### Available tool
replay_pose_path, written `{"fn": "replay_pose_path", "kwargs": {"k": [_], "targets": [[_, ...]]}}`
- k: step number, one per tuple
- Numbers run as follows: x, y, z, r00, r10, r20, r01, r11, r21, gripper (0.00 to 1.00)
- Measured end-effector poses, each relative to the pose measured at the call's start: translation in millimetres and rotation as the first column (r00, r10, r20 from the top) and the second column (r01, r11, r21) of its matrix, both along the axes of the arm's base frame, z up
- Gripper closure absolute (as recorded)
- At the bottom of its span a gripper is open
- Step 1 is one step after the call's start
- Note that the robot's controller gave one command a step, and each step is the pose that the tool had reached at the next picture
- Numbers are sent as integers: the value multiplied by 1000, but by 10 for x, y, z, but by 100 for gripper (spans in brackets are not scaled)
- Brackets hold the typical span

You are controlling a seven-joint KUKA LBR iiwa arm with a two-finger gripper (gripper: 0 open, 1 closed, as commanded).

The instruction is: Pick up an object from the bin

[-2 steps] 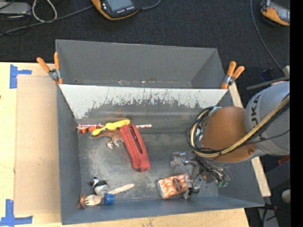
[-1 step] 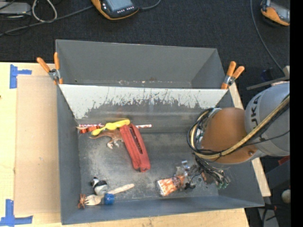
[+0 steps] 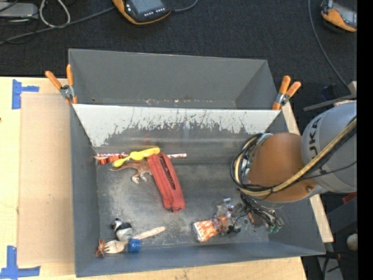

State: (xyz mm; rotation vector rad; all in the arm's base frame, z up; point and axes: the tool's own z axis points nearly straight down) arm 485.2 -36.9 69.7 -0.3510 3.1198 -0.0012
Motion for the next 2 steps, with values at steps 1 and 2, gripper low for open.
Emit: {"fn": "replay_pose_path", "kwargs": {"k": [1, 2], "targets": [[32, 123, 560, 998, 66, -6, -66, 998, 1, 100], [103, 107, 1378, 989, 145, -9, -145, 989, 3, 100]]}}
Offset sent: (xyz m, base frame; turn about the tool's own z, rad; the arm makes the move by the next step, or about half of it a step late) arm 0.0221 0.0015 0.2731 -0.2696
